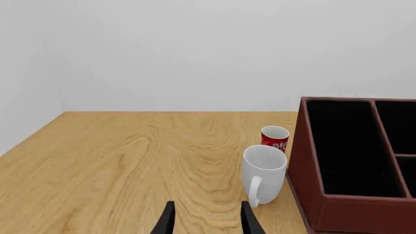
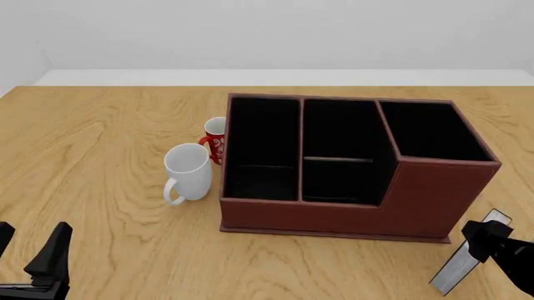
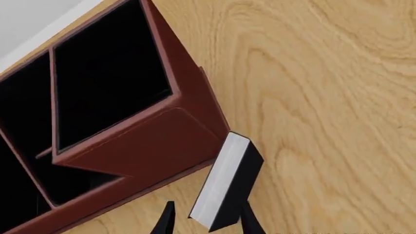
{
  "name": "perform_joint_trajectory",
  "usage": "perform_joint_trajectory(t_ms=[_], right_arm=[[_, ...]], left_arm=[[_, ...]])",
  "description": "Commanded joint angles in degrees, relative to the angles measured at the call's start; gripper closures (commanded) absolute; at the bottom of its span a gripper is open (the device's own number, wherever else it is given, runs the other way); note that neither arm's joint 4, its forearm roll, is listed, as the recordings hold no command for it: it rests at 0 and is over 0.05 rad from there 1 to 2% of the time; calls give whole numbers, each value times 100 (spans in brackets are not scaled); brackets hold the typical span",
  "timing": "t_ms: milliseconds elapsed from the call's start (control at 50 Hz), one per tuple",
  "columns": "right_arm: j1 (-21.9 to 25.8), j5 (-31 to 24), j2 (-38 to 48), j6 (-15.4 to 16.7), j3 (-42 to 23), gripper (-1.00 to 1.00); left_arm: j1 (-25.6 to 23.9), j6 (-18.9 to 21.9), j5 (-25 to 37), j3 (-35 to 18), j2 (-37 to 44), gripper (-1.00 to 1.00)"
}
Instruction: Pick up the book and place it in the right compartment of the caddy.
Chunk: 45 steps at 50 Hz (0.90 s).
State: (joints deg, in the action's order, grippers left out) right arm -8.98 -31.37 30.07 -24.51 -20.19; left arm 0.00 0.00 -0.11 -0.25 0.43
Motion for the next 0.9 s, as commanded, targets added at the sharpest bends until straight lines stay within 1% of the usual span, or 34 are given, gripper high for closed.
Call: perform_joint_trajectory(t_ms=[20,120,200,280,440,460,480,520,540,620,640,760,880,900], right_arm=[[-69,215,135,-58,193,-100],[-49,327,217,-53,280,-100],[18,427,296,-147,298,-100],[26,546,396,-141,358,-100],[56,741,523,-268,445,-100],[39,770,561,-220,431,-100],[65,811,567,-289,466,-100],[53,868,627,-256,489,-100],[88,898,617,-336,521,-100],[69,1000,770,-277,510,-100],[80,1010,746,-343,521,-100],[130,1145,920,-363,546,-100],[131,1253,1147,-347,436,-100],[128,1281,1171,-384,448,-100]], left_arm=[[0,0,0,0,0,-100],[0,0,0,0,0,-100],[0,0,0,0,0,-100],[0,0,0,0,0,-100],[0,0,0,0,0,-100],[0,0,0,0,0,-100],[0,0,0,0,0,-100],[0,0,0,0,0,-100],[0,0,0,0,0,-100],[0,0,0,0,0,-100],[0,0,0,0,0,-100],[0,0,0,0,0,-100],[0,0,0,0,0,-100],[0,0,0,0,0,-100]])
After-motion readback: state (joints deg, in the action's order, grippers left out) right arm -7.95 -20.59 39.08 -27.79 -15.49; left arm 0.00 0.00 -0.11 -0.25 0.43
